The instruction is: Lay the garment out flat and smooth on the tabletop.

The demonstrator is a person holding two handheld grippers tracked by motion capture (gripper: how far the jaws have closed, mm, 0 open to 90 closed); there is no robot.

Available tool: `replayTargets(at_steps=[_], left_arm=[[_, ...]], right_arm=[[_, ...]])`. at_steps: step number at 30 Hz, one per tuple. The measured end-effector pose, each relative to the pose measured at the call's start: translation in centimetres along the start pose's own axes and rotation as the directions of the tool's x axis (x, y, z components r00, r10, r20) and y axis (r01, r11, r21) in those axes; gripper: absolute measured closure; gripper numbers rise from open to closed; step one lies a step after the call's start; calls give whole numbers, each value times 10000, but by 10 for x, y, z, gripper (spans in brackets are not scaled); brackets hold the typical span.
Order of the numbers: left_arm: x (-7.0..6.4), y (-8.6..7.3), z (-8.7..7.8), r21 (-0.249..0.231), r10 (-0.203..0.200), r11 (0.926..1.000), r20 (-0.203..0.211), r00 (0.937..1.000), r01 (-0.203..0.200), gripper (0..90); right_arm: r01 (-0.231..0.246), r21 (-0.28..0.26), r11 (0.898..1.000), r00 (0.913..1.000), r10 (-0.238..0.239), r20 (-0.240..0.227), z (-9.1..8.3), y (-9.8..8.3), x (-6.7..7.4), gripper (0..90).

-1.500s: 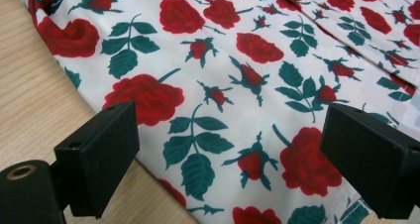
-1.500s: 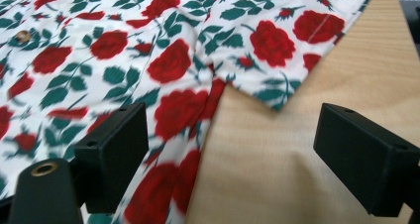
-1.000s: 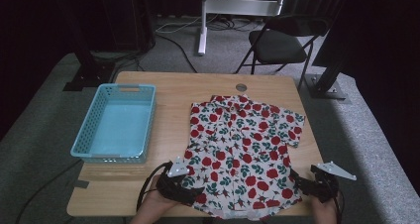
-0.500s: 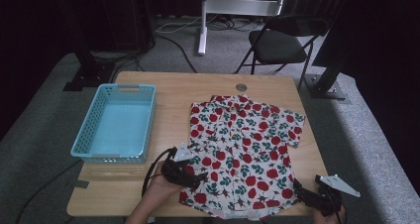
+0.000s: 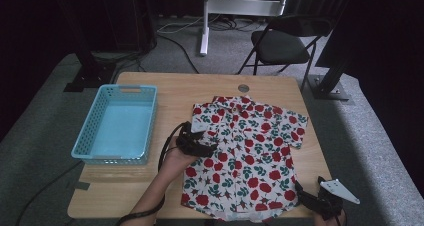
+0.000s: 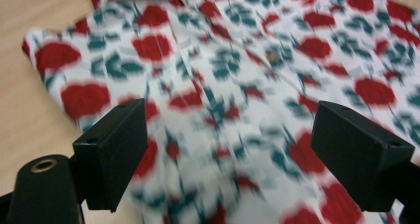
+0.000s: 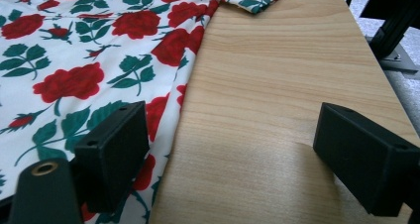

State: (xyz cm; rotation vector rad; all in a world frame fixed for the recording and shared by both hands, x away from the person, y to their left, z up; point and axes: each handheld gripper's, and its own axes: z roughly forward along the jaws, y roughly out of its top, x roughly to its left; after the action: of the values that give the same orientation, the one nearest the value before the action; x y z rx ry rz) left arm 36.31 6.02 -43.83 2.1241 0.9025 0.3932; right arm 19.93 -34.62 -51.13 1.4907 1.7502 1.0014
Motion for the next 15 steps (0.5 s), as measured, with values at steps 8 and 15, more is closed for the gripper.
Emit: replayTargets(at_steps=[8,15], left_arm=[[17,25,35,319,-372,9988,-329,9988,382,170],[24,31,68,915,-531,9938,-1152,9919,639,244]], right_arm=[[29,-26,10000,10000,-30,-89,0,0,0,134],[64,-45,10000,9998,-65,-185,0,-1,-1,135]])
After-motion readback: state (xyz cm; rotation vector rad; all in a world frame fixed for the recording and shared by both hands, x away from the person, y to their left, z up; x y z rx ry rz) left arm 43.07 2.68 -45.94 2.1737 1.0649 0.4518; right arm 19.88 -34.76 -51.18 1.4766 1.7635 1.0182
